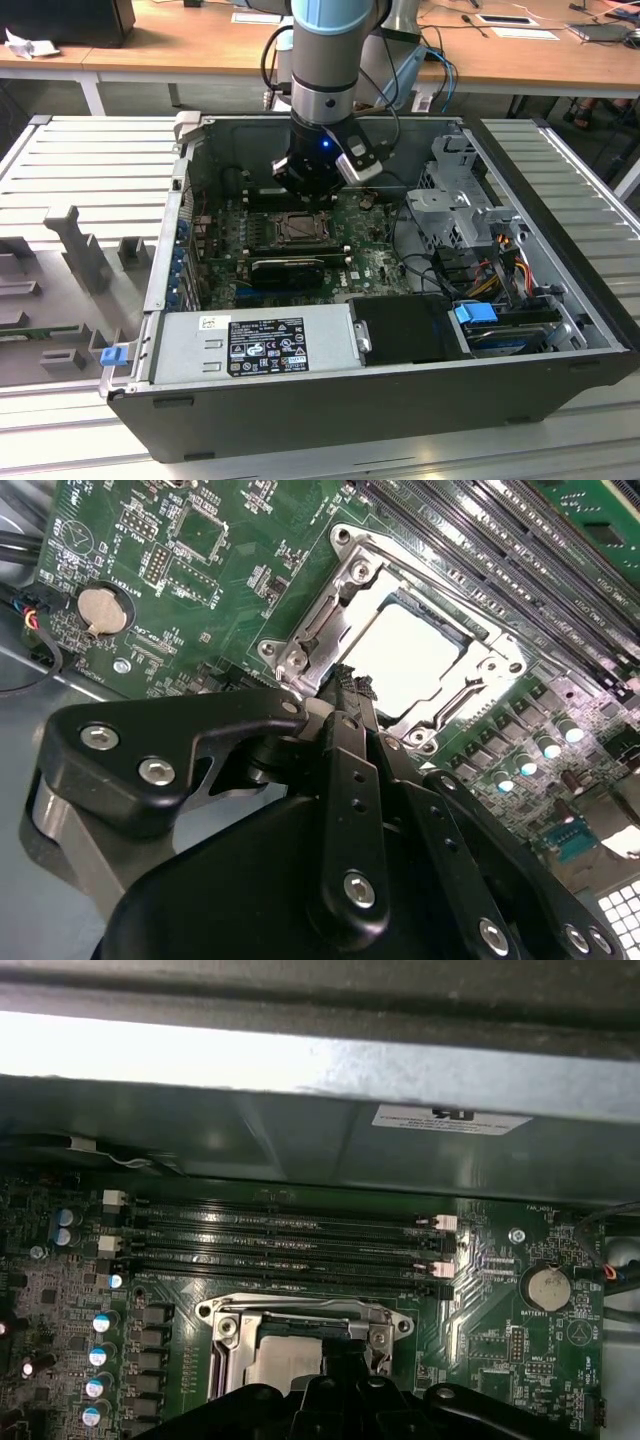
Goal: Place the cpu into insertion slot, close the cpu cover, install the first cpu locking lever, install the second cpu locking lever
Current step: 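Install the second cpu locking lever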
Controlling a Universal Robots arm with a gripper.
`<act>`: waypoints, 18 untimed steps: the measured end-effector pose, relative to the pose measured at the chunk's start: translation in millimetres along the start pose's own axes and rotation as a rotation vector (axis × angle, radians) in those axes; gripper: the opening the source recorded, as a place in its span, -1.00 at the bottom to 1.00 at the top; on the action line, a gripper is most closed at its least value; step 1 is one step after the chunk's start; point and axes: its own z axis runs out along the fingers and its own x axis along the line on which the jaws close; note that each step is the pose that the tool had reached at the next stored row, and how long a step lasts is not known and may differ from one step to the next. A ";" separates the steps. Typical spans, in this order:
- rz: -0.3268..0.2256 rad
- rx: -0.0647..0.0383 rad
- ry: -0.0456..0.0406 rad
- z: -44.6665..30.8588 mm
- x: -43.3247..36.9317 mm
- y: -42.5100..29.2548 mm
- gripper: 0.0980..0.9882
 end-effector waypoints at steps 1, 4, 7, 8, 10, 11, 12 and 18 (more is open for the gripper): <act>0.000 0.000 0.0000 0.0 0.0 -0.3 -0.98; 0.000 0.000 0.0002 -0.5 0.1 -1.0 -0.98; 0.000 0.000 0.0000 -6.5 0.0 -0.6 -0.98; 0.000 0.000 0.0000 -9.6 0.0 -0.3 -0.98; 0.000 0.000 0.0000 -15.8 -0.1 0.2 -0.98; 0.000 0.000 0.0000 -18.5 -0.1 0.4 -0.98; 0.000 0.000 0.0000 -20.8 -0.1 0.6 -0.98; 0.000 0.000 0.0001 -22.6 0.2 -4.4 -0.98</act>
